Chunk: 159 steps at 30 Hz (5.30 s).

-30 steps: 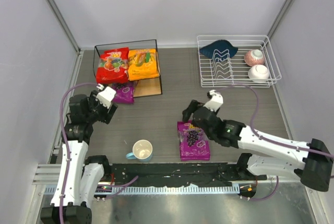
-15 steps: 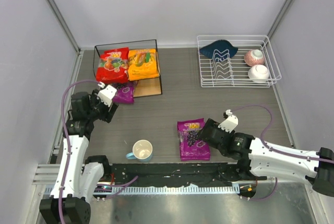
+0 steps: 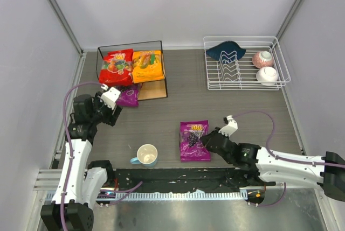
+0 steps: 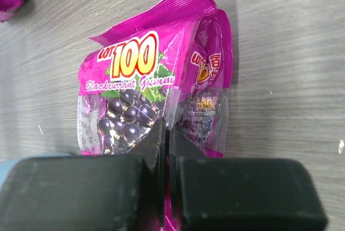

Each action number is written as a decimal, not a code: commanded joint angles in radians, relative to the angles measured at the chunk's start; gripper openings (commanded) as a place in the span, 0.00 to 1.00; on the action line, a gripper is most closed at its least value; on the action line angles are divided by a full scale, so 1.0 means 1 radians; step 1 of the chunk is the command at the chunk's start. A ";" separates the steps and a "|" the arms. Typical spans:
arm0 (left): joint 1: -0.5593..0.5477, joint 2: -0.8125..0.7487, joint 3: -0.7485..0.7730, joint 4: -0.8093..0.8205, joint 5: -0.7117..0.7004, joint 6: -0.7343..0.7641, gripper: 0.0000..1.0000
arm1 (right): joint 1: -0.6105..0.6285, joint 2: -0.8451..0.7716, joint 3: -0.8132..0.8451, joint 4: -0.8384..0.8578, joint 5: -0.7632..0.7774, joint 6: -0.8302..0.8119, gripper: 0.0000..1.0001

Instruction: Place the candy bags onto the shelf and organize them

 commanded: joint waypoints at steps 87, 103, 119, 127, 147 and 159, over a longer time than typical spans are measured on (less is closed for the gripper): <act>0.006 0.043 0.006 0.093 -0.053 0.059 0.69 | -0.334 1.180 0.731 1.307 -0.346 -0.819 0.01; 0.006 0.048 0.008 0.096 -0.058 0.061 0.68 | -0.334 1.258 0.771 1.410 -0.208 -0.721 0.01; 0.005 0.048 0.003 0.098 -0.045 0.052 0.69 | -0.330 1.092 0.553 1.410 -0.295 -0.696 0.65; 0.006 0.046 0.005 0.090 -0.047 0.052 0.69 | -0.332 1.063 0.483 1.336 -0.384 -0.699 0.66; 0.006 0.031 0.017 0.069 -0.051 0.056 0.69 | -0.343 1.141 0.472 1.262 -0.418 -0.704 0.73; 0.005 0.030 0.017 0.064 -0.056 0.061 0.69 | -0.352 1.197 0.498 1.279 -0.456 -0.680 0.68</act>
